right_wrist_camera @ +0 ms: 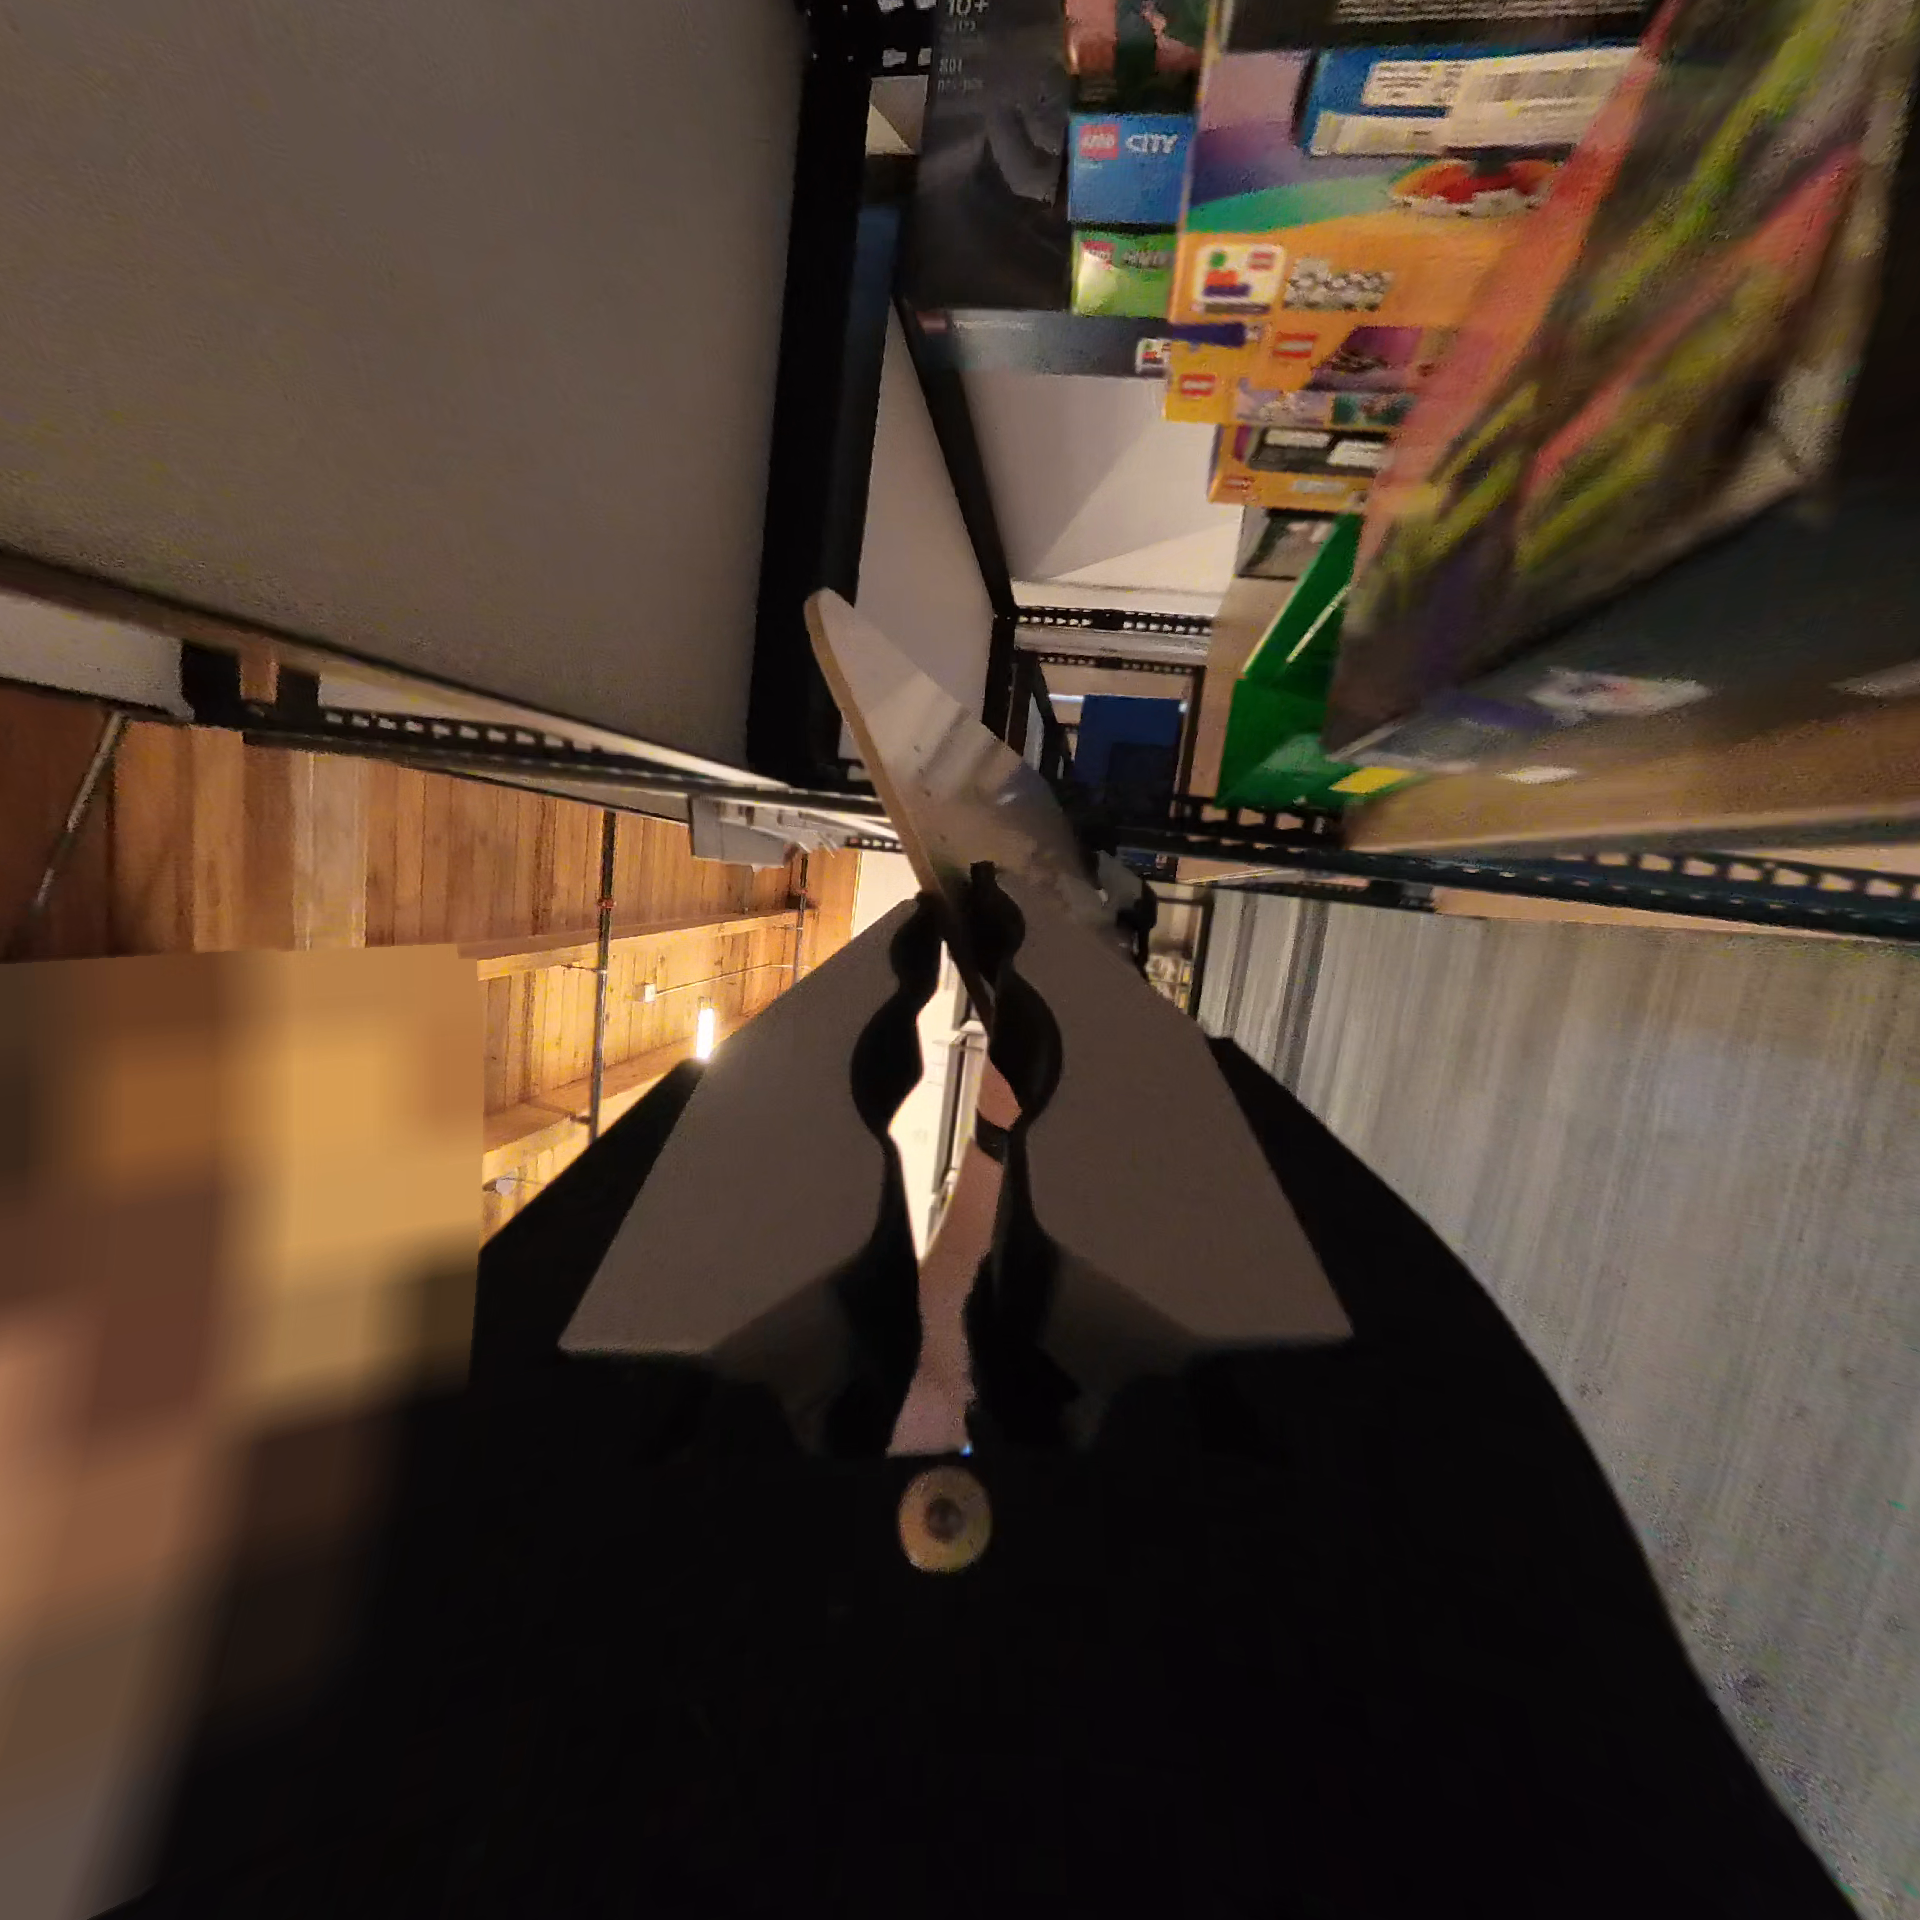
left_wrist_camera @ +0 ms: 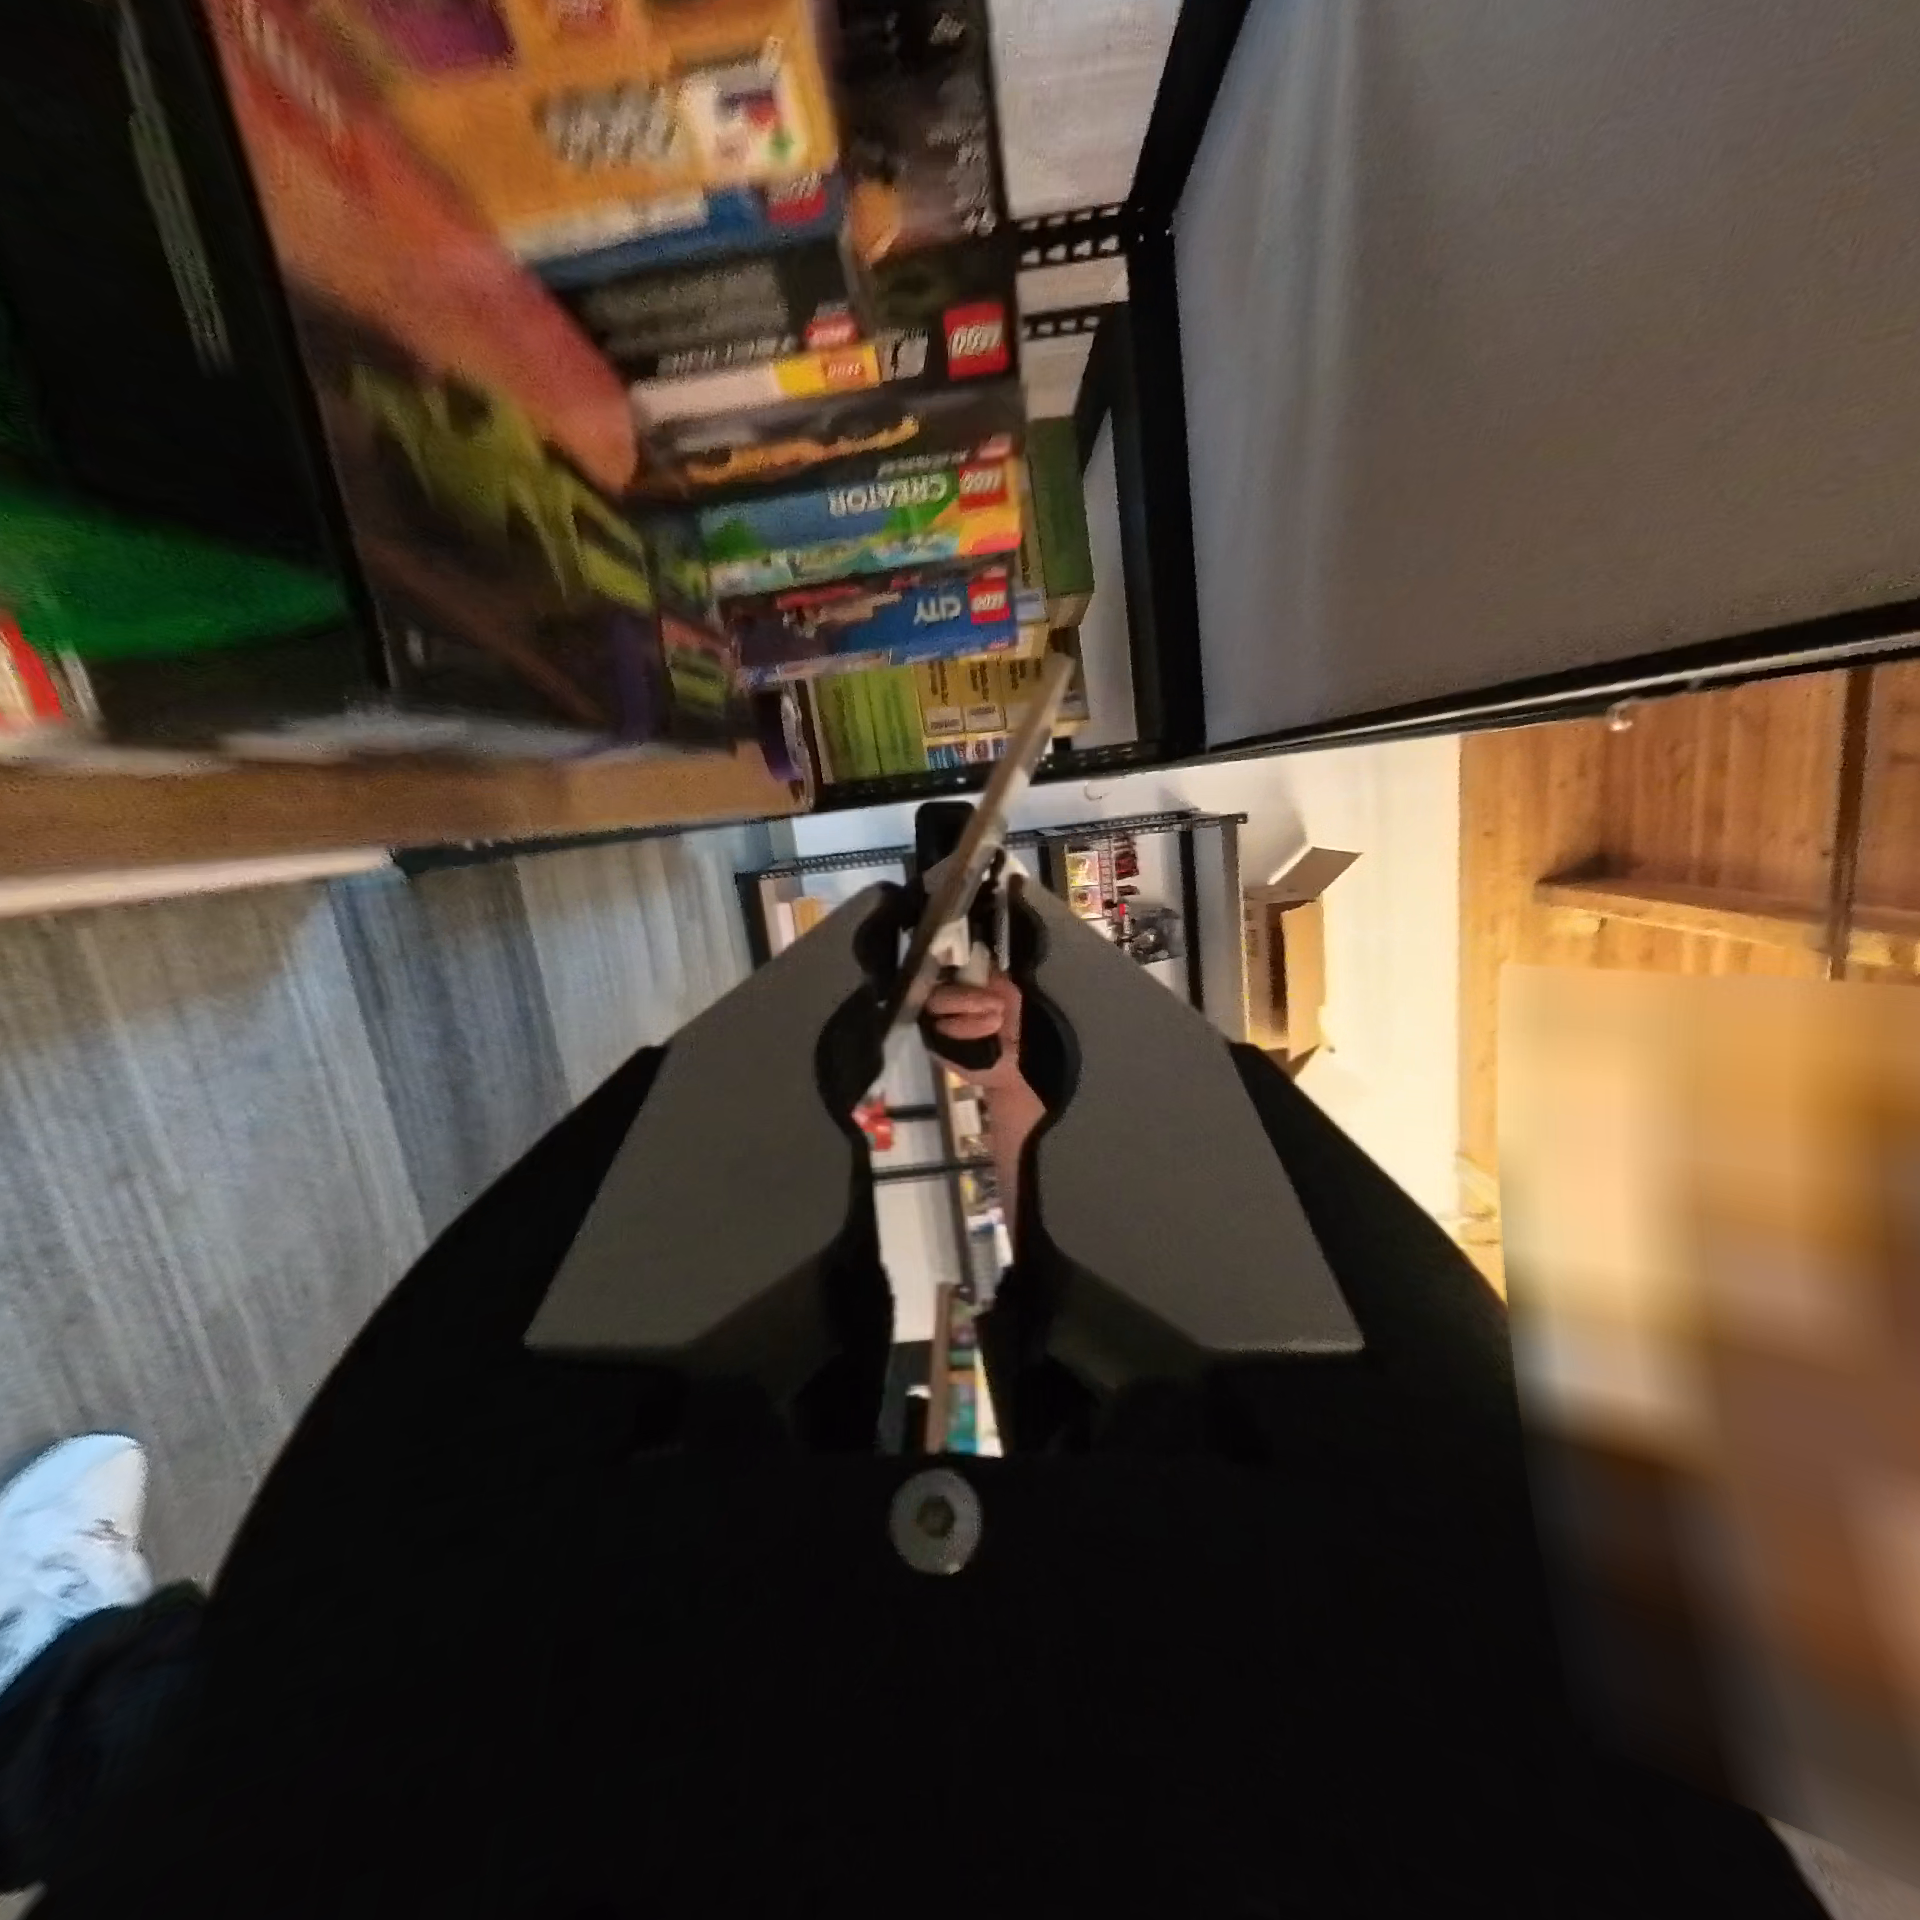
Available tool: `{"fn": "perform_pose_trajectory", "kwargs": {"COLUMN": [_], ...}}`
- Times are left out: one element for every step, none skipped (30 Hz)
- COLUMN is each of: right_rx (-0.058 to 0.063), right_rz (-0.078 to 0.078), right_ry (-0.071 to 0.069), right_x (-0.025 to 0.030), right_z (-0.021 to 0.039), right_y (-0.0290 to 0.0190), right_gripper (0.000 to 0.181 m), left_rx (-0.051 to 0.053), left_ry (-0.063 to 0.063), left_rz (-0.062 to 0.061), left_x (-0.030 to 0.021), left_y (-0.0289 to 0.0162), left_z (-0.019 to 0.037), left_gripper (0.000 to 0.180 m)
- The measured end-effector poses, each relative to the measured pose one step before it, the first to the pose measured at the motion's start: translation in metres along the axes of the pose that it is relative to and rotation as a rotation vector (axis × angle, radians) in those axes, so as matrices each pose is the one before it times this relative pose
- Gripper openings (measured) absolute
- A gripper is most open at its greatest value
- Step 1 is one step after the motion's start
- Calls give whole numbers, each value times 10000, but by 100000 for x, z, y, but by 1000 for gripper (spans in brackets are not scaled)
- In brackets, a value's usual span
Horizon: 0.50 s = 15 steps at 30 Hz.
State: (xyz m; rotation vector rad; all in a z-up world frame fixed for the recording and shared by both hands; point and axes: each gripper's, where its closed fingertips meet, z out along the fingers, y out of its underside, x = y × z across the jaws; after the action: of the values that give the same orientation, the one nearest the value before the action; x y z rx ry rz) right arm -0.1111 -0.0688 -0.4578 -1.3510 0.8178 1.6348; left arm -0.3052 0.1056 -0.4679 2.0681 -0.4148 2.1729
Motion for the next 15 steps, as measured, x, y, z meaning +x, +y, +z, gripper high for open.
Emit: {"fn": "perform_pose_trajectory", "kwargs": {"right_rx": [-59,-49,-115,-99,-69,-155,-156,-200,-271,-146,-107,-144,91,132,33], "right_rz": [173,243,184,150,86,24,-4,-5,45,69,-17,-125,-145,-105,-23], "right_ry": [-11,-55,-88,-86,-17,-7,-14,-44,-156,-150,-73,-32,65,26,-65], "right_x": [-465,-400,-327,-274,-196,-205,-241,-311,-446,-408,-305,-209,-19,0,-37], "right_z": [1557,1474,1408,1297,1198,1109,984,882,768,582,385,209,37,-70,-139], "right_y": [-701,-717,-598,-581,-531,-338,-307,-142,5,-128,-162,-143,-434,-471,-370], "right_gripper": [3,3,4,4,5,5,5,5,6,7,7,7,8,7,7], "left_rx": [-26,-15,101,176,263,229,159,161,178,37,-1,-18,-75,-141,-143], "left_ry": [79,120,170,132,139,166,110,108,151,62,-38,30,140,65,84], "left_rz": [278,97,108,69,-3,8,3,34,74,66,148,210,207,143,94], "left_x": [627,436,302,76,-19,-34,-154,-119,-5,-81,-158,-40,111,-96,-47], "left_y": [-1228,-1077,-1018,-921,-872,-754,-641,-702,-739,-515,-469,-386,-234,-22,79], "left_z": [-520,-582,-592,-610,-557,-475,-375,-308,-206,16,159,212,284,274,231], "left_gripper": [25,28,28,29,32,34,35,39,40,42,47,49,51,45,38]}}
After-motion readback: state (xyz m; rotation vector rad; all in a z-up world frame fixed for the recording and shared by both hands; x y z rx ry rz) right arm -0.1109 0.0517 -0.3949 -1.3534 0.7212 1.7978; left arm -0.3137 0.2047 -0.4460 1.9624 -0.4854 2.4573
